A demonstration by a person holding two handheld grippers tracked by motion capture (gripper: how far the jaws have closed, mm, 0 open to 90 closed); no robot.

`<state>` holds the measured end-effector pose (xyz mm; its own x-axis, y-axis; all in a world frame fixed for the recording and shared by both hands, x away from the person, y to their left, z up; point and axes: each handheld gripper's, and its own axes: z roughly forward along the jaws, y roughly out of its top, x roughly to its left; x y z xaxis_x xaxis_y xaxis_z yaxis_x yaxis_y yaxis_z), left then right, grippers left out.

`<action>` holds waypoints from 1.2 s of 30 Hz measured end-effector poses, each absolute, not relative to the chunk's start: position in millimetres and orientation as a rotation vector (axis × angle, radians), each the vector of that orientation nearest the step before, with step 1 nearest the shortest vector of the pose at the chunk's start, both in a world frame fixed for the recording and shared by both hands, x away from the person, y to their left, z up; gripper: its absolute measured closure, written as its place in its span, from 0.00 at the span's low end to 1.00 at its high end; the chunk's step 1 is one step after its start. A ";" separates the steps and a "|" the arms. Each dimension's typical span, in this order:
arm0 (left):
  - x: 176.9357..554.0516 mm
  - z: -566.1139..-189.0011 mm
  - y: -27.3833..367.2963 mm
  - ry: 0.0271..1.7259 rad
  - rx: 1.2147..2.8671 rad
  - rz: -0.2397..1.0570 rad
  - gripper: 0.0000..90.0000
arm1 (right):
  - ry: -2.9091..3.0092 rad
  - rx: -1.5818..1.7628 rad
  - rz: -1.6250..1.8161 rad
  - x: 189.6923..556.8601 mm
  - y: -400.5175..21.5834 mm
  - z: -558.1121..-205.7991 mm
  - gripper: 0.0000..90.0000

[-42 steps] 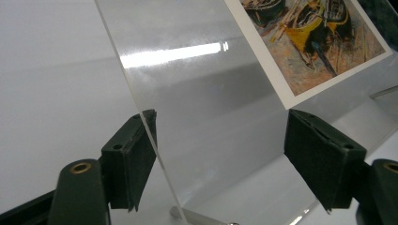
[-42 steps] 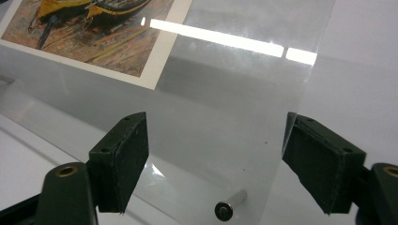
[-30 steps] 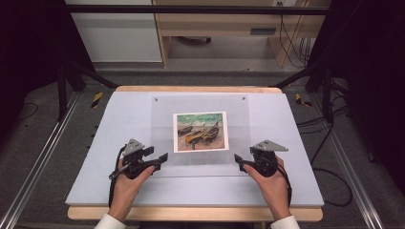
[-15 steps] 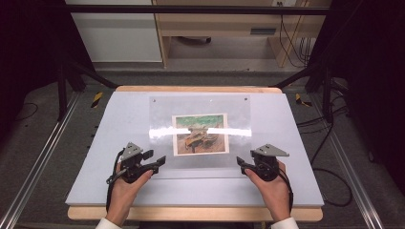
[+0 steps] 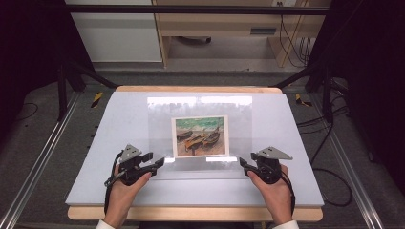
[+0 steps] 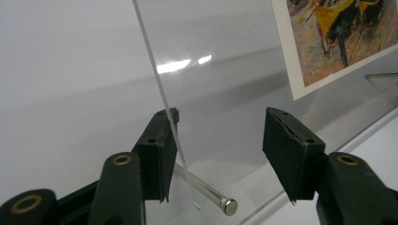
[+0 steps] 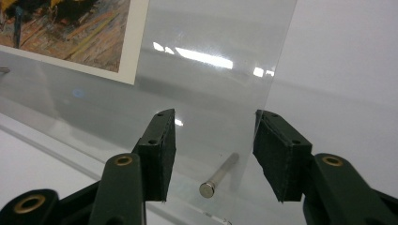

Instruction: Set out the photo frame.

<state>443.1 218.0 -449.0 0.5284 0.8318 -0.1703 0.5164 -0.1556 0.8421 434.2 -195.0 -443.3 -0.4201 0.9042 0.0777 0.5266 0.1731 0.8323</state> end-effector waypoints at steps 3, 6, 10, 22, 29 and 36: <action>442.1 -448.5 217.9 1.120 1.828 0.418 0.52 | 2.018 1.349 1.153 432.4 -196.1 -443.4 0.58; 441.9 -448.5 218.4 1.120 1.829 0.415 0.52 | 2.015 1.351 1.148 431.3 -195.8 -443.5 0.58; 441.2 -449.0 218.6 1.120 1.828 0.412 0.52 | 2.013 1.356 1.147 430.4 -195.7 -443.6 0.59; 440.1 -448.2 217.4 1.125 1.839 0.415 0.53 | 2.019 1.352 1.142 428.5 -197.2 -443.8 0.61; 438.8 -448.4 217.8 1.124 1.843 0.416 0.53 | 2.021 1.354 1.142 427.2 -197.5 -444.0 0.63; 437.5 -448.1 217.0 1.127 1.850 0.422 0.54 | 2.021 1.350 1.137 425.4 -197.7 -444.5 0.64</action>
